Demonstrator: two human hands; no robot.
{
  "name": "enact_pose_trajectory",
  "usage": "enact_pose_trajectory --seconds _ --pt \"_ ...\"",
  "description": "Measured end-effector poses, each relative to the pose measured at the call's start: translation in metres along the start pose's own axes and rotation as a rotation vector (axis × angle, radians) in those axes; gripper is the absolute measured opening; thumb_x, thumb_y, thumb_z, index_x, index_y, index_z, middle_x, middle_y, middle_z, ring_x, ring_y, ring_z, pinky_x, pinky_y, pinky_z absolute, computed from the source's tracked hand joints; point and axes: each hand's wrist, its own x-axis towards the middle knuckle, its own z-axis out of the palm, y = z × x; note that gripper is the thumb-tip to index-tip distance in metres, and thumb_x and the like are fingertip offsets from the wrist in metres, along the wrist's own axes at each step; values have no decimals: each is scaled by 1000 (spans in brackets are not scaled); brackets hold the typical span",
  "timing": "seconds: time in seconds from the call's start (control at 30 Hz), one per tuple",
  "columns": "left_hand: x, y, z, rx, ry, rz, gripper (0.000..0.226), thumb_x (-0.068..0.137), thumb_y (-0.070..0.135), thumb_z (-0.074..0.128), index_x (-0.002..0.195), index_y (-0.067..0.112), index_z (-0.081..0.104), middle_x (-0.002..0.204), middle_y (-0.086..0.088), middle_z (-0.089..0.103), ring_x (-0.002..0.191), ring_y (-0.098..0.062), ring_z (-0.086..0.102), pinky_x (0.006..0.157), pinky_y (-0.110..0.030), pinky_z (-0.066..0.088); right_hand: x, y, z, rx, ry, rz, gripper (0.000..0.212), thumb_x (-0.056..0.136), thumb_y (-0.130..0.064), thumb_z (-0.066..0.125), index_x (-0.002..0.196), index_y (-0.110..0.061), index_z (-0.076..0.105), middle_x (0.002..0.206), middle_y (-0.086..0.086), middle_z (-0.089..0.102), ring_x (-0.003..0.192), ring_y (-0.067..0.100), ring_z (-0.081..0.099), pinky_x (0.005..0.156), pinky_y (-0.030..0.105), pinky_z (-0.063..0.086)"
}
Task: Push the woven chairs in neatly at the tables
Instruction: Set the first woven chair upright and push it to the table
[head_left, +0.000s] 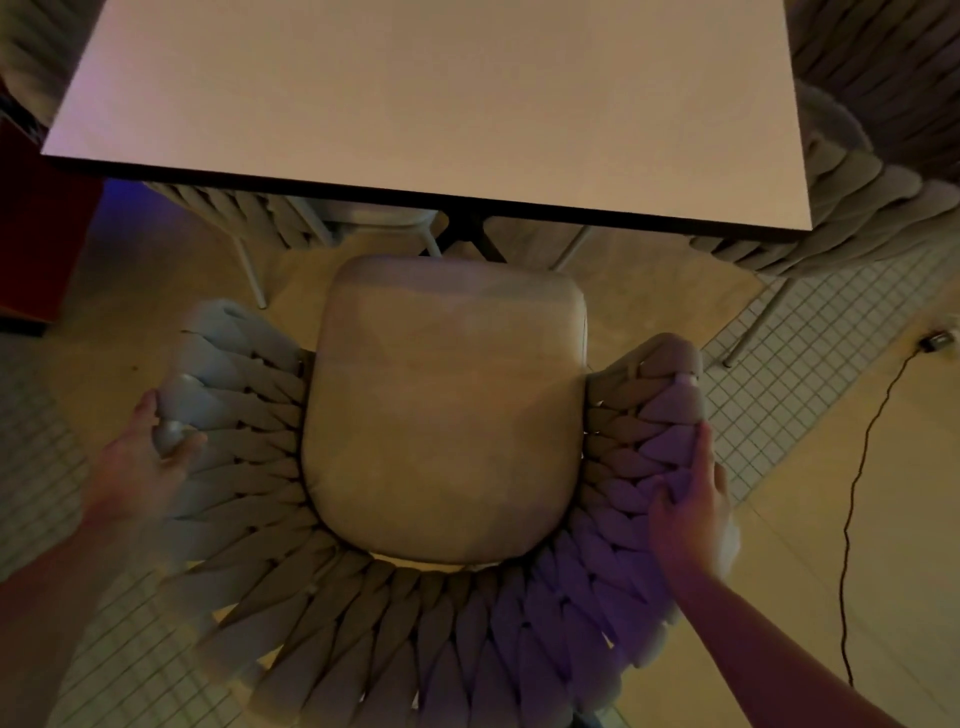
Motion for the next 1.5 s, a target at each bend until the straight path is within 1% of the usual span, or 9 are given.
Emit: enact_pose_trajectory --seconds 0.1,0.23,0.43,0.6,0.7,0.87,1.1,1.4,1.5 --pt "7 -2 -3 16 4 -11 71 88 44 59 147 28 23 126 -22 60 112 -49 54 87 -57 48 -3 -5 4 -3 -13 -2 77 85 -21 57 149 -35 16 126 6 52 74 32 57 57 33 38" --pt "10 -3 -4 44 10 -23 73 87 45 59 147 29 22 127 -23 60 115 -50 52 89 -56 46 -2 -7 4 -13 -13 2 77 86 -20 56 150 -33 14 129 6 51 70 24 47 59 34 39" --pt "10 1 -8 34 25 -21 71 88 42 60 148 27 24 125 -24 61 113 -50 54 90 -53 45 -3 -14 5 -19 -2 -37 77 86 -19 56 150 -32 15 130 8 50 77 35 58 59 35 39" --pt "11 -1 -7 66 14 5 75 89 42 57 150 24 19 130 -26 57 113 -51 54 90 -54 45 -2 -12 9 -41 4 -49 78 85 -19 57 150 -29 15 127 10 51 71 31 55 57 33 36" --pt "9 -3 -8 73 26 15 74 89 44 56 150 26 18 131 -27 56 113 -52 53 90 -55 47 -4 -14 8 -42 -1 -35 78 85 -20 57 150 -30 15 125 10 51 76 35 59 56 33 38" --pt "14 -3 -6 42 27 12 74 91 38 54 152 20 15 124 -32 58 108 -52 56 87 -53 45 -7 -20 8 -71 12 -21 80 85 -21 58 150 -33 12 126 10 51 78 37 60 58 33 38" --pt "18 -10 -1 4 41 40 71 91 38 53 150 22 18 117 -28 63 103 -48 60 84 -49 46 -6 -19 11 -92 12 -26 85 83 -21 59 149 -38 8 128 11 49 86 40 60 58 34 36" --pt "21 -18 -3 10 39 42 70 89 37 57 148 22 22 115 -27 64 101 -48 61 80 -48 47 -5 -22 9 -93 -12 -39 83 83 -20 59 149 -35 11 128 12 50 83 41 60 57 33 37" --pt "21 -25 -6 18 34 44 71 89 39 56 149 22 20 115 -28 64 101 -48 61 79 -49 48 -8 -26 13 -67 -12 -39 82 84 -21 57 149 -38 11 126 10 51 72 34 56 51 29 33"
